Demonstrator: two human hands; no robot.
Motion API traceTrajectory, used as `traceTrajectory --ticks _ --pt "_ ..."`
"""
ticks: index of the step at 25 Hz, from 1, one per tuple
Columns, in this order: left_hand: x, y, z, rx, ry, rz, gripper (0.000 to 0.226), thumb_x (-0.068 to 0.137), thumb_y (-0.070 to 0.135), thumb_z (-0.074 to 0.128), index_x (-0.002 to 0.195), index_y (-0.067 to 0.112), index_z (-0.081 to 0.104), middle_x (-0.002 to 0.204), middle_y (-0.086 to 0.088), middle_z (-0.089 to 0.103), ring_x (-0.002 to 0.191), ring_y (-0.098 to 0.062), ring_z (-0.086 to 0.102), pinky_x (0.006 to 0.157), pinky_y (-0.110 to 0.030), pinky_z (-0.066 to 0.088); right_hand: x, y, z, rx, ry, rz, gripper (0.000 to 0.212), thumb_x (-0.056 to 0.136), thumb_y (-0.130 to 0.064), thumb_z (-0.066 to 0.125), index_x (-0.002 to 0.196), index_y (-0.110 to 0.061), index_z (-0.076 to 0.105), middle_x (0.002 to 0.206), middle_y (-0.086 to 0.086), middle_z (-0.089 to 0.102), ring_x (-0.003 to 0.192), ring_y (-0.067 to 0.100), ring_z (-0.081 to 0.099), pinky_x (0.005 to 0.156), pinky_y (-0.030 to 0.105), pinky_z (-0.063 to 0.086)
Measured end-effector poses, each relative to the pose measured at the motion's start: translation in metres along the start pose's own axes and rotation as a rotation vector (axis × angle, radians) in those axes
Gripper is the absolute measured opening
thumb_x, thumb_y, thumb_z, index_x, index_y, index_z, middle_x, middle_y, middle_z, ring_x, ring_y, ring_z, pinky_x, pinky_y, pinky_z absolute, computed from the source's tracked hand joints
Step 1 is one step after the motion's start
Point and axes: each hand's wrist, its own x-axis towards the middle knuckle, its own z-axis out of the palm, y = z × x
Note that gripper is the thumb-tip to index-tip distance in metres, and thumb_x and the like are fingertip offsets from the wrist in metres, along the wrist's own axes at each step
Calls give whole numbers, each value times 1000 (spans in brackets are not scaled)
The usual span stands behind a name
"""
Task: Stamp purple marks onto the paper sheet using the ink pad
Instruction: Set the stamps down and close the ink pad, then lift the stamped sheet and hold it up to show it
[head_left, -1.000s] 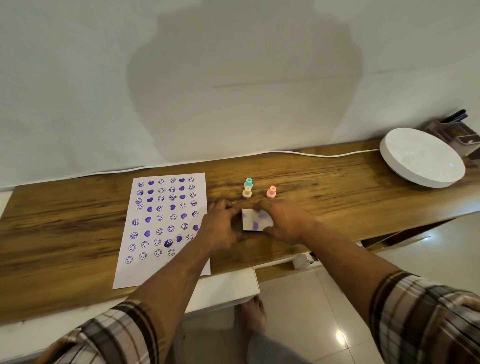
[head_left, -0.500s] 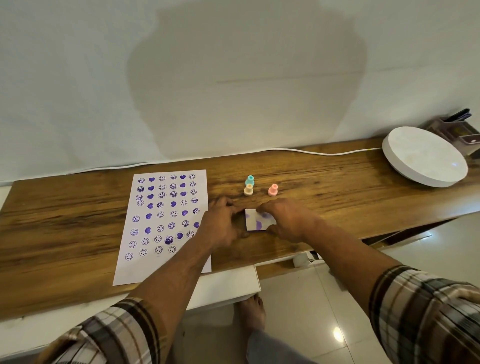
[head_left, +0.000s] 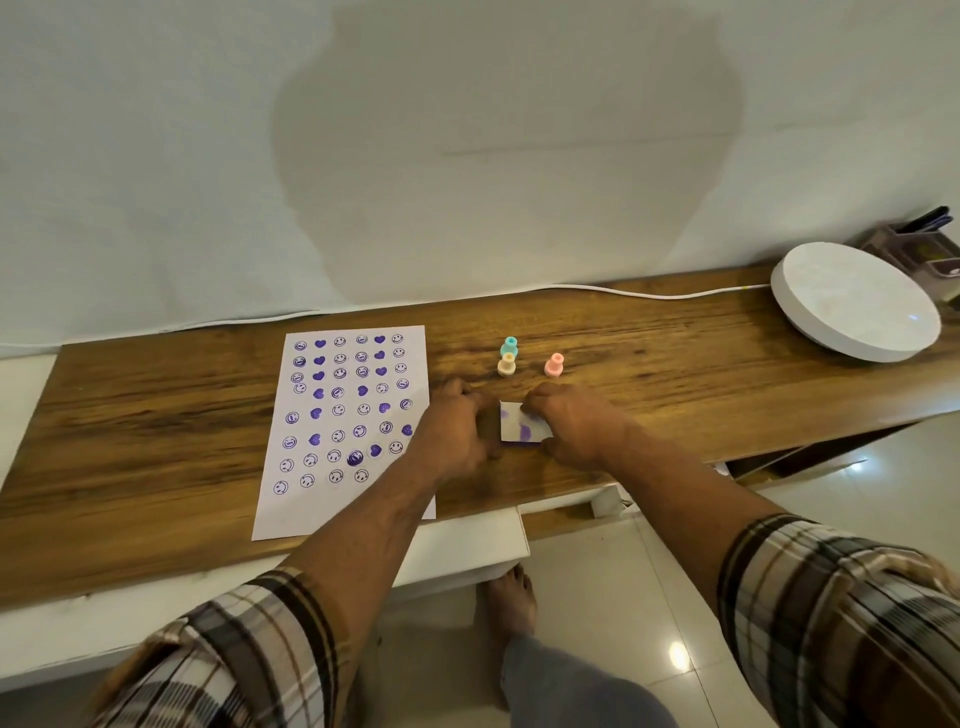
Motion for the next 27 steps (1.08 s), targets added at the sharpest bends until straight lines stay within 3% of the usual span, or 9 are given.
traceTrajectory --ticks 3,7,11,13,17,20,22,25,27 --pt "-18 -16 -23 -67 158 -60 64 83 30 83 142 21 59 143 -5 55 128 -29 55 106 -41 50 -5 -17 0 133 166 1 63 88 -31 81 145 -23 56 146 3 61 127 24 58 101 38 52" --pt "-46 -71 -73 -163 402 -374 54 88 29 77 138 15 61 144 -14 55 132 -35 52 107 -46 47 5 -91 14 600 284 181 26 92 -20 74 118 -19 73 114 5 77 87 16 66 75 28 52" --pt "-74 -132 -103 -171 300 -697 40 84 24 71 120 9 65 131 -15 64 129 -39 54 98 -44 52 25 -155 41 717 160 211 34 93 -21 73 124 -11 67 128 10 70 110 28 68 84 32 53" --pt "-76 -141 -110 -216 285 -711 26 85 20 70 108 8 70 120 -15 71 116 -38 62 94 -45 55 33 -166 46 662 193 214 37 92 -22 75 125 -10 65 131 11 66 112 28 66 82 31 51" --pt "-69 -146 -124 -552 362 -773 6 90 10 62 84 10 64 83 -7 67 65 -24 59 54 -27 45 43 -168 49 623 196 225 37 92 -24 74 126 -11 66 131 10 68 112 27 66 78 28 48" --pt "-69 -148 -123 -710 369 -759 12 93 10 61 82 10 63 84 -7 67 67 -24 62 56 -26 46 44 -165 51 704 184 238 40 94 -22 74 132 -11 65 135 8 68 117 26 66 81 26 47" --pt "-74 -142 -123 -800 376 -679 3 96 14 65 97 14 68 92 -6 71 72 -23 67 59 -28 51 38 -162 49 834 198 248 46 95 -25 74 137 -11 62 137 7 68 115 24 67 83 24 48" --pt "-88 -122 -136 -988 394 -569 7 97 17 70 104 17 71 100 -7 77 84 -30 75 73 -43 63 18 -150 30 1127 225 278 42 96 -36 74 133 -21 62 127 -2 69 95 14 65 67 20 50" --pt "-103 -100 -154 -1142 393 -544 13 96 15 72 108 17 72 101 -9 79 89 -36 77 78 -53 63 -5 -141 5 1402 169 334 37 92 -41 77 121 -25 61 121 -5 70 100 18 68 70 30 55"
